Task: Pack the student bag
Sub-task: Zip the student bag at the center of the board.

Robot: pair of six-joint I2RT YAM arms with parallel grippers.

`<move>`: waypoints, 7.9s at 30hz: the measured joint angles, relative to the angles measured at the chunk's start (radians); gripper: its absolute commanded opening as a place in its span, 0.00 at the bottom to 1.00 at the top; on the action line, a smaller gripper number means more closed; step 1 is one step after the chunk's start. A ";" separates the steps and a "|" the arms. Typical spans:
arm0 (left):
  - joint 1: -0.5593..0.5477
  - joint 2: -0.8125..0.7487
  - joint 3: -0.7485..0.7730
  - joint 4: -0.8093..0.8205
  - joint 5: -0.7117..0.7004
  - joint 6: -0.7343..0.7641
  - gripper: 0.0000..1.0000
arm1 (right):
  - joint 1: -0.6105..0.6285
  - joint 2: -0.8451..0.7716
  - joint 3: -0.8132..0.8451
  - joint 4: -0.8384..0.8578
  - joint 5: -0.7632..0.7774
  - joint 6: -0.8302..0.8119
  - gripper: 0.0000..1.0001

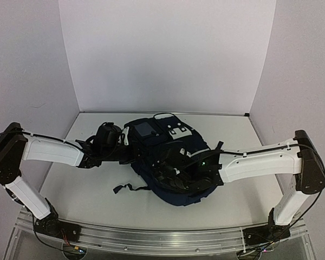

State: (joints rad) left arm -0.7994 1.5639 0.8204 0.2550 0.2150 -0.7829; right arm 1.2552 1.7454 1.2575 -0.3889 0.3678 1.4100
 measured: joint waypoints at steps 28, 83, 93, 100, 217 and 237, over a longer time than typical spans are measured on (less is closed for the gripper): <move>-0.029 -0.048 0.000 -0.078 -0.075 0.024 0.00 | -0.016 0.023 -0.078 0.064 -0.047 0.059 0.00; 0.072 -0.205 0.214 -0.259 -0.015 0.686 0.73 | -0.321 -0.160 -0.303 0.370 -0.231 -0.790 0.00; -0.105 0.111 0.292 -0.222 -0.043 0.858 0.71 | -0.322 -0.187 -0.312 0.395 -0.169 -0.793 0.03; -0.113 0.213 0.380 -0.230 -0.024 0.908 0.74 | -0.326 -0.187 -0.324 0.401 -0.195 -0.792 0.20; -0.137 0.011 0.168 -0.278 -0.234 0.862 0.00 | -0.477 -0.031 -0.153 0.406 -0.496 -1.126 0.00; -0.123 -0.047 0.121 -0.273 -0.259 0.869 0.01 | -0.515 0.050 -0.031 0.380 -0.609 -1.232 0.00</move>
State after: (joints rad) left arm -0.9221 1.5166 0.9417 -0.0176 -0.0443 0.0859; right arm 0.7399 1.7957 1.2267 -0.0093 -0.2412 0.1780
